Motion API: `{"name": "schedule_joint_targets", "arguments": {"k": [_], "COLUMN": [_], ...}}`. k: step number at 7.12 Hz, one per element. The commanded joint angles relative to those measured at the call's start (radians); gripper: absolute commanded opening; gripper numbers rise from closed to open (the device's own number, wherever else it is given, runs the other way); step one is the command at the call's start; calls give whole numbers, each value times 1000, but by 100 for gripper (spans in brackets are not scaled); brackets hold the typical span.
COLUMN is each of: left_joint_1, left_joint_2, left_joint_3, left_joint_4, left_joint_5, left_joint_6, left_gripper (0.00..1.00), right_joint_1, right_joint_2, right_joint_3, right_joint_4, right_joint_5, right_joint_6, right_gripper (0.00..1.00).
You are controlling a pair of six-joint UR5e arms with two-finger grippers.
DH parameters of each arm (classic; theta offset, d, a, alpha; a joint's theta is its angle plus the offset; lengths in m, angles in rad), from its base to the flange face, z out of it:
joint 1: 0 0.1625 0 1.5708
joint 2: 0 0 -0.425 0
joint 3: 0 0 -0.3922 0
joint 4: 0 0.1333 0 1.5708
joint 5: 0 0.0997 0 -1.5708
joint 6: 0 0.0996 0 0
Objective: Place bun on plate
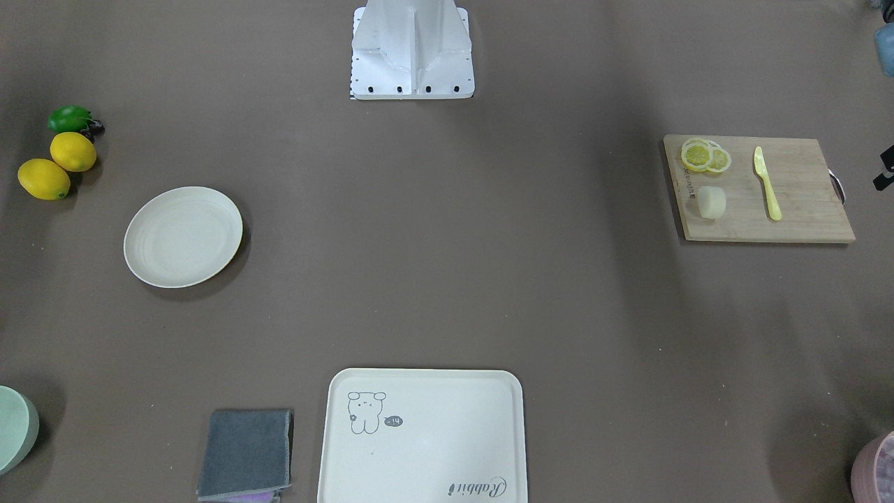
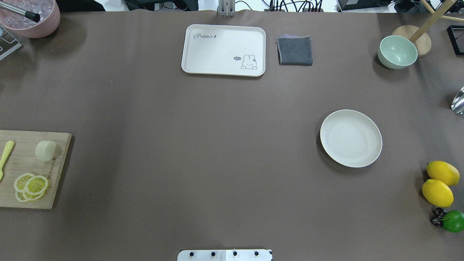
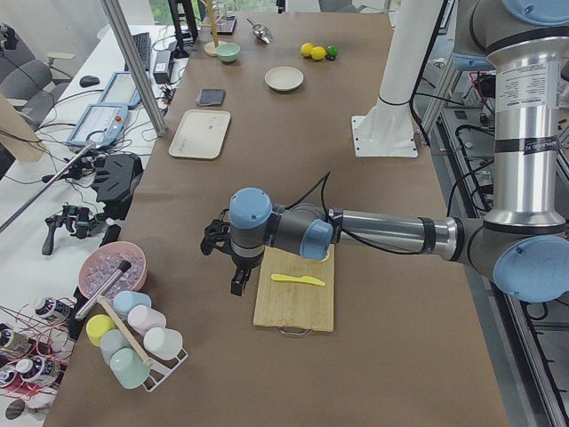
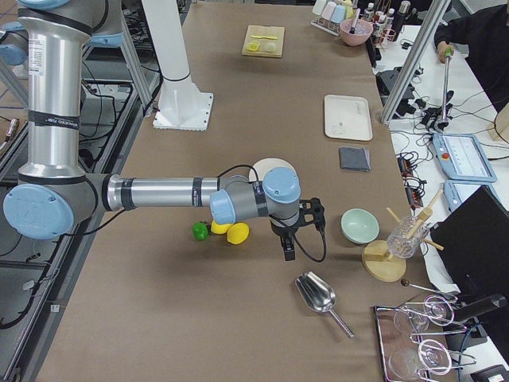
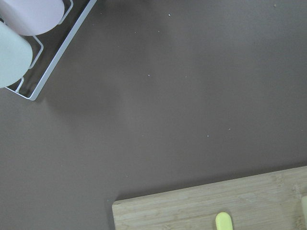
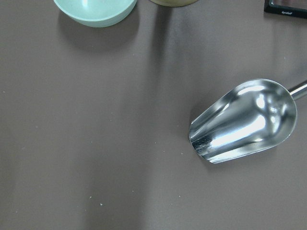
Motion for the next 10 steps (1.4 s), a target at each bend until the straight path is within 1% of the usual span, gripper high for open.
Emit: {"name": "schedule_joint_targets", "arguments": {"k": [1,3,4,10], "left_joint_1": [-33,-33,-31,-28], "left_joint_2": [5,16,43,48], "left_joint_3": [-61,-67,-73,-83], "left_joint_4": [85,76,73,76], "left_joint_5": [96,88,88,89], "left_joint_6": [46,55,55,46], "left_gripper": [97,98,98,97], "right_joint_1": [5,5,5,3], "right_joint_2": [-30,-59,-70,-68], "right_joint_3": [7,16,32,27], "right_joint_4": [-7,6,6,5], "right_joint_5": [-6,-9,-6,9], "right_joint_6": [-85,-86,-86,-78], "right_gripper": [100,100,100,100]}}
